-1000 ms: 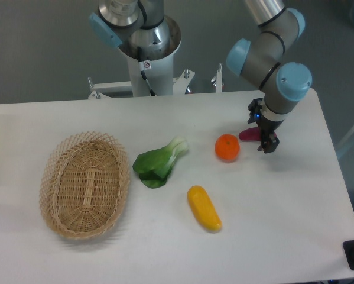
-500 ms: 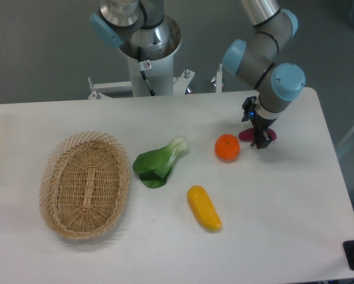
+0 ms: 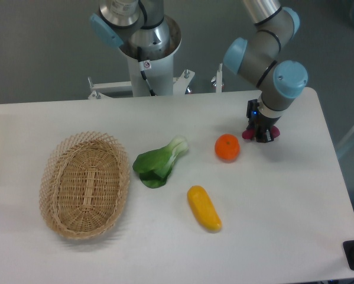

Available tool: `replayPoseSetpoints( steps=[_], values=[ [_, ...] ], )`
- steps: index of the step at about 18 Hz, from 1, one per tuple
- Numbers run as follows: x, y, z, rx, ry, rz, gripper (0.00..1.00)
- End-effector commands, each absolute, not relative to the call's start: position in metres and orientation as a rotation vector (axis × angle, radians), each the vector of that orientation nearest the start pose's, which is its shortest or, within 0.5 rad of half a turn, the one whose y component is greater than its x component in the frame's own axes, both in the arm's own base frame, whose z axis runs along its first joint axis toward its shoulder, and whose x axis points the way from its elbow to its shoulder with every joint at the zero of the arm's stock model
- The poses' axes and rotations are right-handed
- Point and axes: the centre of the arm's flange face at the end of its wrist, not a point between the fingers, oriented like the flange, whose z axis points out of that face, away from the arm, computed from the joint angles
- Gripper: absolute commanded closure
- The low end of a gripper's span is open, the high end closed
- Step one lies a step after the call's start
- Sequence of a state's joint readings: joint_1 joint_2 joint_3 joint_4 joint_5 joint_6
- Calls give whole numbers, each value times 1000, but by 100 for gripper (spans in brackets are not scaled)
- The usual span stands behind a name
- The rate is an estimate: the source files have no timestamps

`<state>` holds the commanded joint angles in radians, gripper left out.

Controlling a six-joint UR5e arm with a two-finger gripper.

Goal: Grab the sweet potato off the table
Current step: 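Lift the held sweet potato up and carry it away from the orange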

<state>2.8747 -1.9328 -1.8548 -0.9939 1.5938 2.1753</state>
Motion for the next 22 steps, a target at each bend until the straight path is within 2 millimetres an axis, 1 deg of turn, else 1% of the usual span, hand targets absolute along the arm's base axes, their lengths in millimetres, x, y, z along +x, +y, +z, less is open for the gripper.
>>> replayPoseSetpoints(
  steps=[6, 9, 10, 12, 15, 17, 19, 20, 22],
  values=[
    [-527, 286, 260, -2893, 1206, -108, 86],
    [-541, 298, 282, -2907, 1116, -109, 85],
    [-548, 305, 288, -2913, 1069, -97, 85],
    [-558, 324, 300, -2927, 1026, -72, 85],
    [-573, 346, 314, -2949, 961, -49, 85],
    [-582, 366, 324, -2956, 873, -4, 85],
    [-588, 388, 331, -2981, 763, 29, 85],
    [-589, 397, 331, -2990, 719, 38, 85],
    [-593, 411, 331, -3006, 646, 51, 86]
  ],
)
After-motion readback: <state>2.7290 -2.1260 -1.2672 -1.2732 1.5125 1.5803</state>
